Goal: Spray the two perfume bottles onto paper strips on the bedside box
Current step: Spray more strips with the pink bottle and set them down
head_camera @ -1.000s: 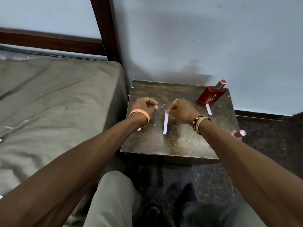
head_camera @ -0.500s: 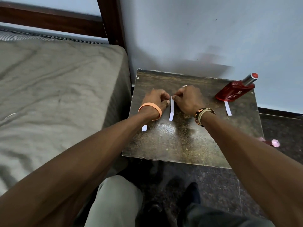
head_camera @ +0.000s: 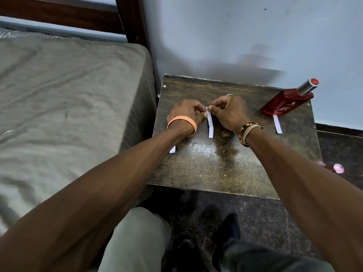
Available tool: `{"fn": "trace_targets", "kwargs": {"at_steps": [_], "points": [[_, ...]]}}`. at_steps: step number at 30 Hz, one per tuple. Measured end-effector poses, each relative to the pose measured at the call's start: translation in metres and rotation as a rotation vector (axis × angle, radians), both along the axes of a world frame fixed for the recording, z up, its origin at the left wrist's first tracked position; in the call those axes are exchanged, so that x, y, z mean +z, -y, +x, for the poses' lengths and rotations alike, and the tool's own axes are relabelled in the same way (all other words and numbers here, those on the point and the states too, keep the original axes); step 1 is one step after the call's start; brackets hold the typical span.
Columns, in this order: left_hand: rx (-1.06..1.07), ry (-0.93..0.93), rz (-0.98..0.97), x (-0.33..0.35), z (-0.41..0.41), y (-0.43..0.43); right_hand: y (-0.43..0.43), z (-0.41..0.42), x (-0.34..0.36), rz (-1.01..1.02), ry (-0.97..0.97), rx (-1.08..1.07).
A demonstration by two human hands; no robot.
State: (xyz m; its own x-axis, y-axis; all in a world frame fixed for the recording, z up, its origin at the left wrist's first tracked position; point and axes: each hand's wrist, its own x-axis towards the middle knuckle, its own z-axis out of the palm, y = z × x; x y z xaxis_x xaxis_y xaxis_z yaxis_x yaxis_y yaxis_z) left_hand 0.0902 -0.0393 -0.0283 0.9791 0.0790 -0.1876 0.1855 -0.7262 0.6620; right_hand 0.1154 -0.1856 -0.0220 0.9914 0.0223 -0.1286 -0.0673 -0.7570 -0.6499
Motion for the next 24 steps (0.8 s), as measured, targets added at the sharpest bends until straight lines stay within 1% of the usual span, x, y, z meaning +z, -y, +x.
{"fn": "trace_targets", "kwargs": {"at_steps": [8, 24], "points": [[0.035, -0.012, -0.006, 0.0025, -0.0022, 0.0019, 0.0018, -0.0048, -0.005, 0.053, 0.023, -0.032], [0.009, -0.017, 0.043, 0.0046, -0.002, 0.0047, -0.005, -0.008, -0.009, 0.009, 0.062, -0.12]]}}
